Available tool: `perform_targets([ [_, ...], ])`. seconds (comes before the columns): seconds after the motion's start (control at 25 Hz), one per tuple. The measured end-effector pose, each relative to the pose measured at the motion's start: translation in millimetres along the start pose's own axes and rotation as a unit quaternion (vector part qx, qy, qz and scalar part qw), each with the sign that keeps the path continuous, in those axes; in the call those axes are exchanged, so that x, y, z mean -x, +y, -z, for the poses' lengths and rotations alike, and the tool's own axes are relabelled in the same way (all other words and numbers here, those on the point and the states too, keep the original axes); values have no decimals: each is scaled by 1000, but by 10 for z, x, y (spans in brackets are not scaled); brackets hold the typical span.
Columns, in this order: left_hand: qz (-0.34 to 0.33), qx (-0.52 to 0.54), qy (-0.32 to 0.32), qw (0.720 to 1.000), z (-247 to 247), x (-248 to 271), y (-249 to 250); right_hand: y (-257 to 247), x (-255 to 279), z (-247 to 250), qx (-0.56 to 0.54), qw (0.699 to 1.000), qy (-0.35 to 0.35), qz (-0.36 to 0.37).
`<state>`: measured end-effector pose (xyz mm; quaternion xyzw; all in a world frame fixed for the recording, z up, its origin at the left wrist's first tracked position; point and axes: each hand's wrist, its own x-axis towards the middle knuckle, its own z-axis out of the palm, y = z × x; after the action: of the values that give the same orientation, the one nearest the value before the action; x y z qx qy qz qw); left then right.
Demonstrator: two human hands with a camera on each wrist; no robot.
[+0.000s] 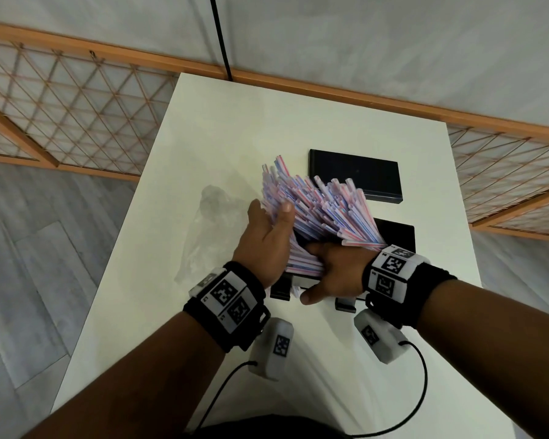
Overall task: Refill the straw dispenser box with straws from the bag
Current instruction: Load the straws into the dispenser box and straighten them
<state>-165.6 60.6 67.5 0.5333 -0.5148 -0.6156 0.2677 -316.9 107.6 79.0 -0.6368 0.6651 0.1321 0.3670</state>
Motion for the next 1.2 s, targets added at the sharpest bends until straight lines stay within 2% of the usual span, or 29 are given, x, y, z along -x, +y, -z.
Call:
perform_targets([
  [0.24, -23, 19, 5, 1000, 6, 48, -23, 7, 41, 11, 27, 995, 94, 28],
  [0.4, -35, 91, 78, 992, 46, 27, 26, -61, 90, 20, 5, 994, 109, 32],
  [0.48, -28, 70, 75, 994, 33, -7, 43, -65, 108, 0, 18, 993, 103, 47],
  [0.64, -57, -14, 14, 998, -51, -36, -49, -56, 80, -23, 12, 993, 110, 35],
  [0.88, -105, -81, 30, 991, -74, -9, -51, -87, 106, -32, 27, 991, 129, 35],
  [0.96, -100, -121, 30, 987, -69, -5, -9, -88, 63, -67, 11, 987, 152, 45],
  [1.04, -86, -130, 46, 987, -45, 1, 14, -81, 98, -75, 18, 987, 157, 22],
  [1.2, -26, -59, 47, 997, 22, 55, 14, 55, 347, -145, 10, 985, 174, 14],
])
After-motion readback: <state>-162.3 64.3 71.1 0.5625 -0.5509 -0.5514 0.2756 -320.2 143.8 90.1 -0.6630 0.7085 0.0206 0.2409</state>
